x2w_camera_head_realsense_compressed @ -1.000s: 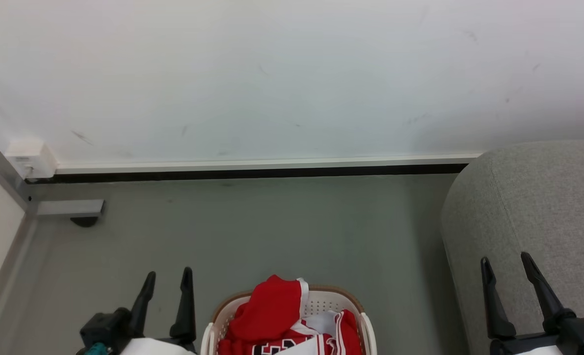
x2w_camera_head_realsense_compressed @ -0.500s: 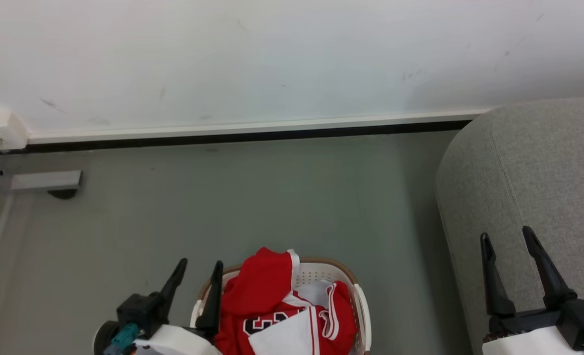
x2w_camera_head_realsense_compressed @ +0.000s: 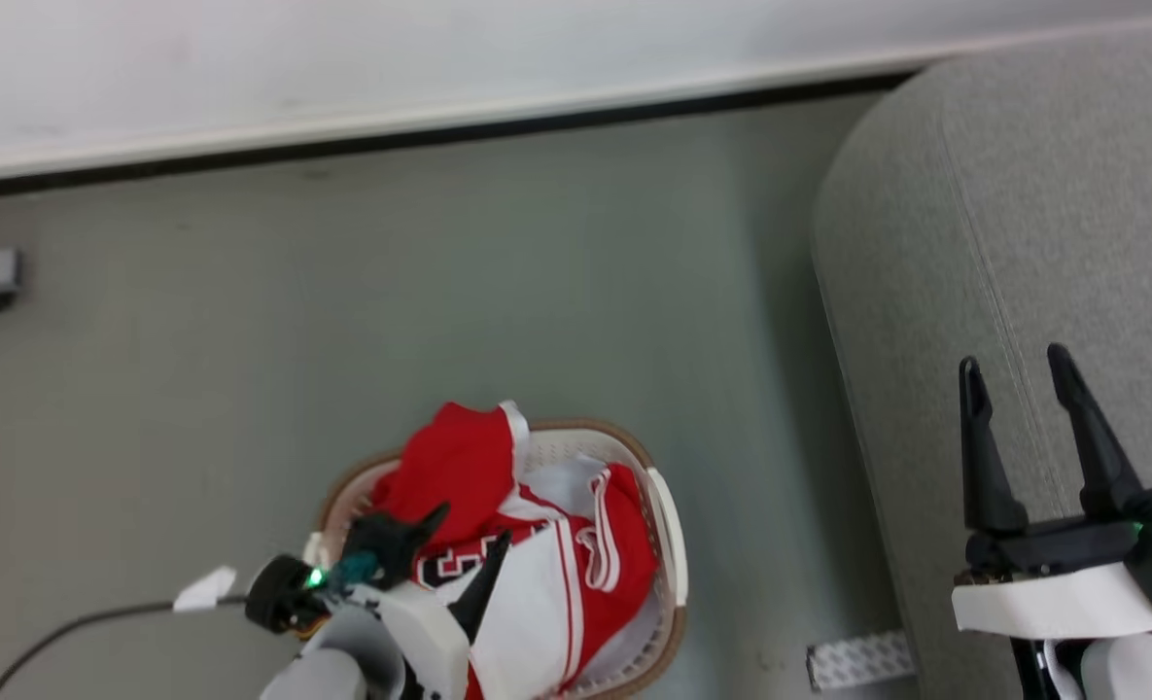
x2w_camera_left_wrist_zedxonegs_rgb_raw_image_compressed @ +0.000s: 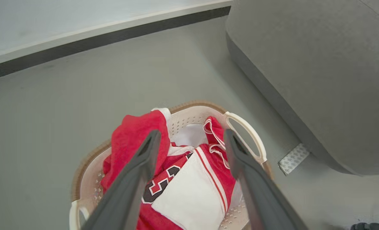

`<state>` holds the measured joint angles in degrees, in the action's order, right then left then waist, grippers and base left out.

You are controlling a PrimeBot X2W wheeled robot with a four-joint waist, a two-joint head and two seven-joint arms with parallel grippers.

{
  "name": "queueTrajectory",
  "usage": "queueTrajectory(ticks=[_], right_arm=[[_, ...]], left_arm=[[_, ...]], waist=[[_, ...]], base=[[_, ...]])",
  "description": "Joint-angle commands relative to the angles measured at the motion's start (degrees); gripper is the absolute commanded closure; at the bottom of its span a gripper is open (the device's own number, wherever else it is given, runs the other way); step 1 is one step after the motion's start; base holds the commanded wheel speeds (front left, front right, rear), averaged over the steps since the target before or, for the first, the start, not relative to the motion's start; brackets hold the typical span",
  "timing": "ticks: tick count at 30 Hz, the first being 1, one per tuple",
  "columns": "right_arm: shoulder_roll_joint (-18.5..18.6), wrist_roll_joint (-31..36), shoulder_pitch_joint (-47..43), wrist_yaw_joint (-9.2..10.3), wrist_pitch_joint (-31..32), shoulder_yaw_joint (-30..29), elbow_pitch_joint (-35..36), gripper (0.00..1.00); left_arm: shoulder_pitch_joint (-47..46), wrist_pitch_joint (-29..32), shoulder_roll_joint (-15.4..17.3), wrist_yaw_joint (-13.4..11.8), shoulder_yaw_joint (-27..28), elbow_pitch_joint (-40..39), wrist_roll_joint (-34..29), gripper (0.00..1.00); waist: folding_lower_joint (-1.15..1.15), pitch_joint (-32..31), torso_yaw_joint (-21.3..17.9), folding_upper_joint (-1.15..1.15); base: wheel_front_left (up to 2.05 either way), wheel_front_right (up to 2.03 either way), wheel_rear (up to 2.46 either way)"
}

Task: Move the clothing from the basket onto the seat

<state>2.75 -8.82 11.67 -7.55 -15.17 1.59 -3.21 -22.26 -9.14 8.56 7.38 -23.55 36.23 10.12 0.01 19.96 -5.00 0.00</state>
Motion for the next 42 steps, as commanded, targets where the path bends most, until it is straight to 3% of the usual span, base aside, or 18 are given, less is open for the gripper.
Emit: queueTrajectory(ticks=[1, 11, 17, 28, 29, 30, 31, 36, 42], right_arm=[[0.23, -0.45, 1.36, 0.12, 0.03, 0.07, 0.72, 0.00], [0.15, -3.30, 7.79, 0.12, 0.03, 2.74, 5.76, 0.00], [0.14, -4.28, 10.20, 0.12, 0.03, 5.66, 9.47, 0.00], [0.17, -5.03, 11.59, 0.12, 0.02, 7.81, 14.09, 0.00], [0.16, -5.09, 11.43, 0.12, 0.02, 7.71, 14.16, 0.00], [0.15, -5.15, 11.25, 0.12, 0.03, 7.62, 14.14, 0.00], [0.15, -5.25, 11.04, 0.12, 0.02, 7.37, 14.03, 0.00], [0.17, -5.34, 10.27, 0.12, 0.02, 6.64, 12.20, 0.00], [0.18, -4.53, 7.74, 0.12, 0.03, 5.66, 9.37, 0.00]], left_arm=[[-2.05, 0.66, 1.27, -0.01, -1.27, 0.73, 1.14, 0.00], [-13.19, 7.03, 7.45, 0.03, -12.12, 8.35, 5.77, 0.00], [-18.73, 8.70, 10.37, 0.03, -15.12, 12.37, 7.50, 0.00], [-25.03, 8.87, 11.71, 0.03, -19.74, 18.13, 9.77, 0.00], [-25.16, 8.80, 11.60, 0.04, -20.18, 18.57, 10.18, 0.18], [-25.22, 8.85, 11.37, 0.04, -20.65, 18.91, 10.66, 0.85], [-25.36, 8.78, 11.00, 0.04, -21.13, 19.19, 10.96, 1.00], [-24.74, 5.41, 9.28, 0.04, -21.71, 19.54, 14.05, 1.00], [-20.24, 0.24, 6.51, 0.05, -22.44, 18.27, 17.63, 1.00]], waist=[[-0.01, 4.53, -3.05, 0.00], [-0.01, 19.19, -8.81, 0.00], [-0.01, 26.29, -10.69, 0.00], [-0.01, 33.13, -12.60, 0.00], [-0.01, 33.20, -12.70, 0.00], [-0.01, 33.18, -12.74, 0.00], [-0.01, 33.05, -12.67, 0.00], [-0.01, 29.95, -11.31, 0.00], [-0.01, 20.97, -7.93, 0.00]], base=[[0.00, 0.00, 0.00], [0.00, 0.00, 0.00], [0.00, 0.00, 0.00], [0.00, 0.00, 0.00], [0.00, 0.00, 0.00], [0.00, 0.00, 0.00], [0.00, 0.00, 0.00], [0.00, 0.00, 0.00], [0.00, 0.00, 0.00]])
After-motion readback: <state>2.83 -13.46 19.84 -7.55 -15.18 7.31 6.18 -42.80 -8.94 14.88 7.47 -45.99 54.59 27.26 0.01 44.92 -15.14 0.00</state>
